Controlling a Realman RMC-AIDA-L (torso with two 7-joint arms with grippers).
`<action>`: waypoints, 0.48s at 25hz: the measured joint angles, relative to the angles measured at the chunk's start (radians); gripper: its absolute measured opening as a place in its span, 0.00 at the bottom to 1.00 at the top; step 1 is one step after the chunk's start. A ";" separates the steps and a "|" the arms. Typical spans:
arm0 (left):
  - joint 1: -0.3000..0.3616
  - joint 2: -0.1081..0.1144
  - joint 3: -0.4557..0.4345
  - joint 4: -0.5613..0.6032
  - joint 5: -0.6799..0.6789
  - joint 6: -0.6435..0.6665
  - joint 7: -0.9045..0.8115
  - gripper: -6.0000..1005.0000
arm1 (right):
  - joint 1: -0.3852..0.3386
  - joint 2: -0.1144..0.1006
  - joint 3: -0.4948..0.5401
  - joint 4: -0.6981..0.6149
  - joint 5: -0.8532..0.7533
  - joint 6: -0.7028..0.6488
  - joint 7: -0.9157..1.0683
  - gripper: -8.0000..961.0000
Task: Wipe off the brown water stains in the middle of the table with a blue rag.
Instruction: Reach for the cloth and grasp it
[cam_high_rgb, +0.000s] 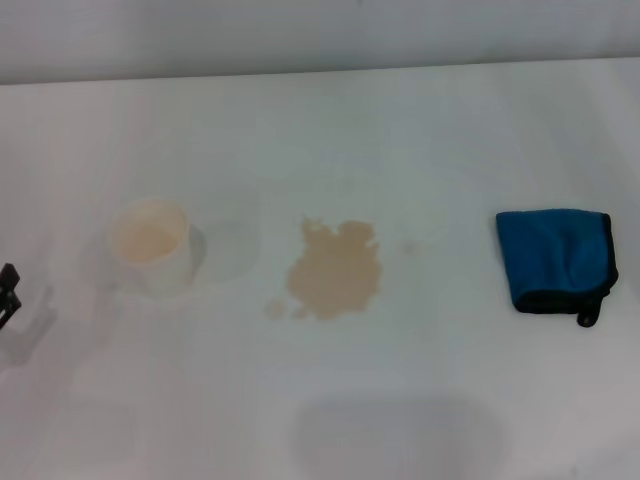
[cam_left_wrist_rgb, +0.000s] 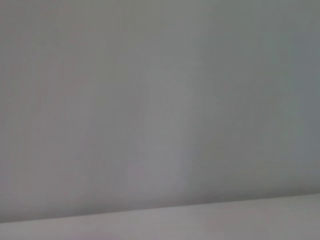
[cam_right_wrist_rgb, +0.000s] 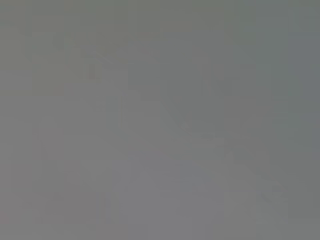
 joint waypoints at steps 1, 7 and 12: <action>-0.002 0.000 0.000 0.000 -0.001 0.000 0.000 0.87 | 0.010 -0.025 -0.003 -0.012 -0.060 0.011 0.099 0.87; -0.012 0.000 0.000 0.006 -0.003 -0.006 0.000 0.87 | 0.108 -0.182 -0.061 -0.022 -0.361 0.163 0.448 0.87; -0.028 0.000 0.000 0.009 -0.003 -0.028 0.002 0.87 | 0.212 -0.255 -0.095 -0.115 -0.679 0.382 0.603 0.86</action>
